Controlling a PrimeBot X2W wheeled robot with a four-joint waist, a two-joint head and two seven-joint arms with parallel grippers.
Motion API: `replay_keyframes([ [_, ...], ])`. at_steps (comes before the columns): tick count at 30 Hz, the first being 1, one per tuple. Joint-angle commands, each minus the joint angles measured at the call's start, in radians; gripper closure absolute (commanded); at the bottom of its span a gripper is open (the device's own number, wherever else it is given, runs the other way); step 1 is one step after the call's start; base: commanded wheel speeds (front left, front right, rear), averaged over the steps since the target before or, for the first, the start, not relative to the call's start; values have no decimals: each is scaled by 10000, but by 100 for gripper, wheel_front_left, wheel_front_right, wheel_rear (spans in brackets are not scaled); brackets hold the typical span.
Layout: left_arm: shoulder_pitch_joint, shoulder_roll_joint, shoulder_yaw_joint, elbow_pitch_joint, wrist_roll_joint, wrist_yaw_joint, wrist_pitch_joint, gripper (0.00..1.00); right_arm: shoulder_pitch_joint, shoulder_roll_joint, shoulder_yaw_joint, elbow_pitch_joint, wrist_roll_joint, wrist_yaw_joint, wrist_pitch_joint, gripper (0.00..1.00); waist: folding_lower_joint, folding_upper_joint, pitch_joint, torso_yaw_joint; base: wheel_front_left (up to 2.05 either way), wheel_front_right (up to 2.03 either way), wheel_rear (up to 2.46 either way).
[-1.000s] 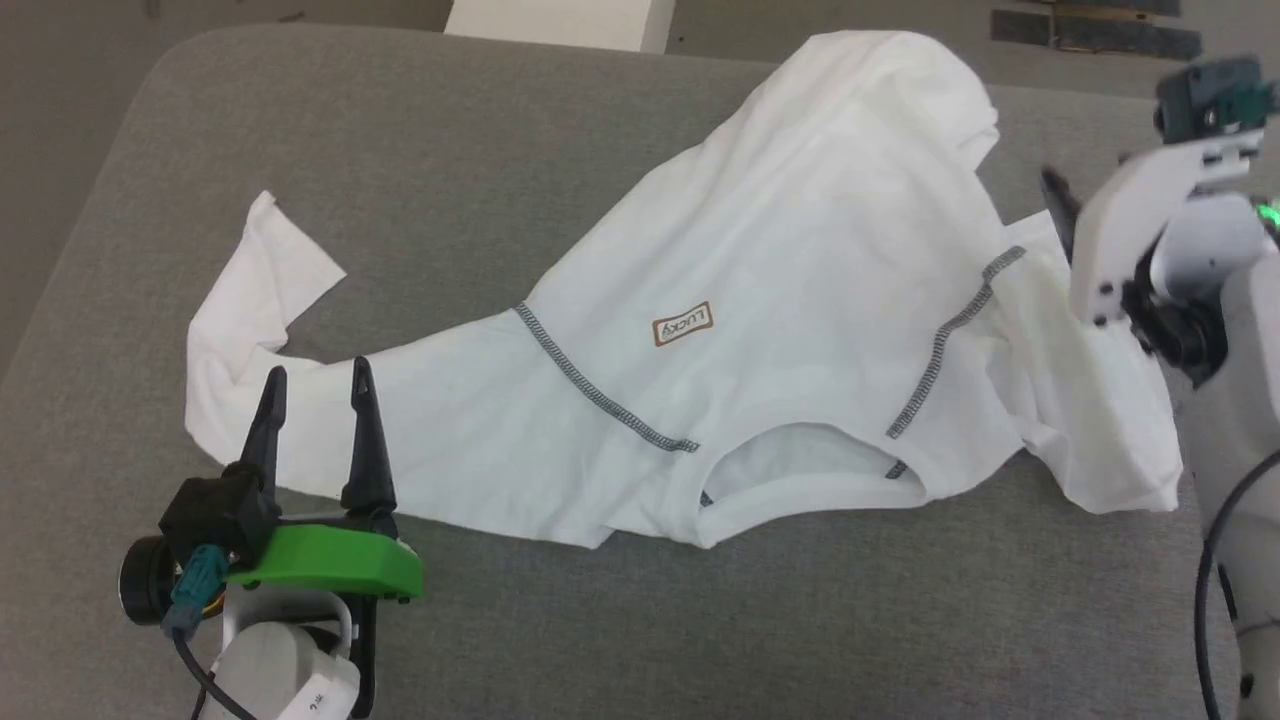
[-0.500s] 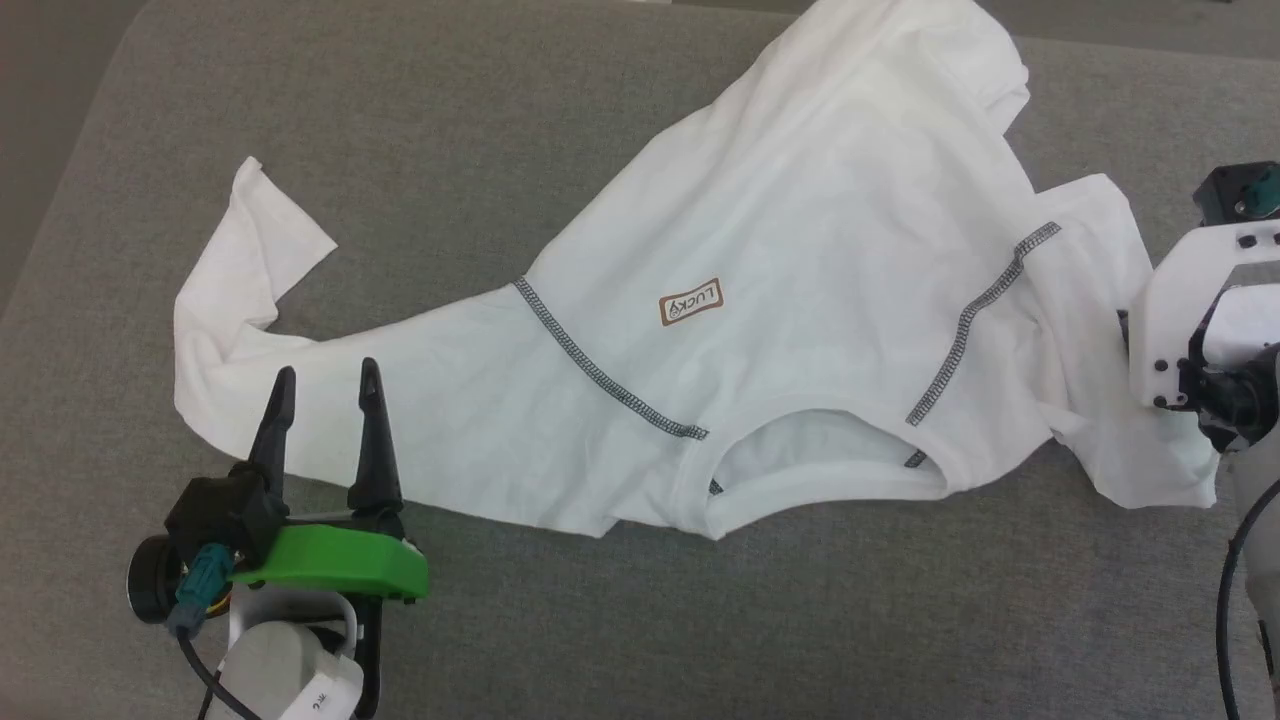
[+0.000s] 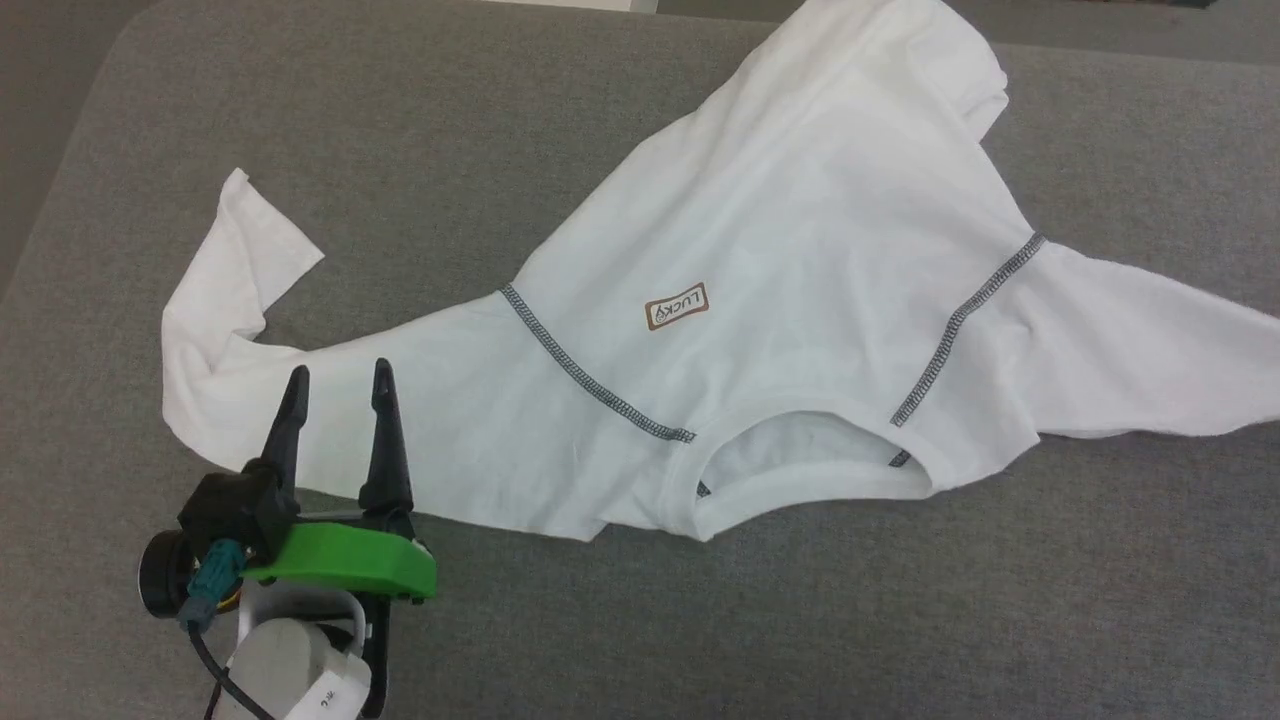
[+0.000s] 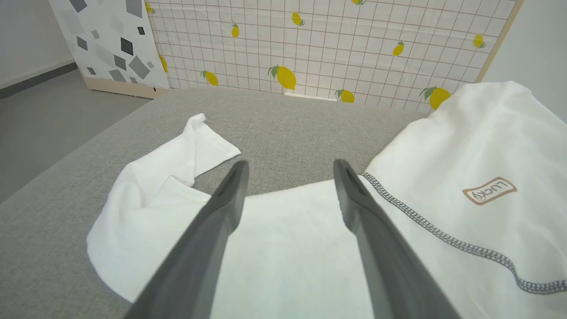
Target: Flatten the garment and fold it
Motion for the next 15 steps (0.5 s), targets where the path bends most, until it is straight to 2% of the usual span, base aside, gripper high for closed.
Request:
replay_keyframes([
  [1,-107,-31,-2,2,38,-69,-47,0,62,160,-338,-341,-334,-15,-164,100,1,-1,72,-8,0,0,0],
  [3,-142,-25,-18,-2,59,-100,-47,0,-25,333,-972,-875,-718,-15,-466,100,1,-1,145,-10,0,0,0],
  [7,-203,33,13,-10,94,-140,-47,0,-264,627,-1536,-1334,-1026,-15,-1214,100,1,-1,254,-59,0,0,0],
  [8,-205,43,24,-7,103,-143,-47,0,-337,729,-1618,-1302,-1012,-15,-1319,55,1,-1,249,-77,0,0,0],
  [9,-201,47,31,-3,111,-144,-47,0,-368,759,-1638,-1278,-1025,-15,-1440,0,1,-1,238,-91,0,0,0],
  [12,-177,55,6,73,151,-155,-47,0,-377,755,-1728,-1080,-1028,-15,-2080,0,1,-1,72,-92,0,0,0],
  [15,-79,52,-14,161,155,-162,-47,0,-174,774,-1236,-773,-184,-15,-2602,0,1,-1,-338,-96,0,0,0],
])
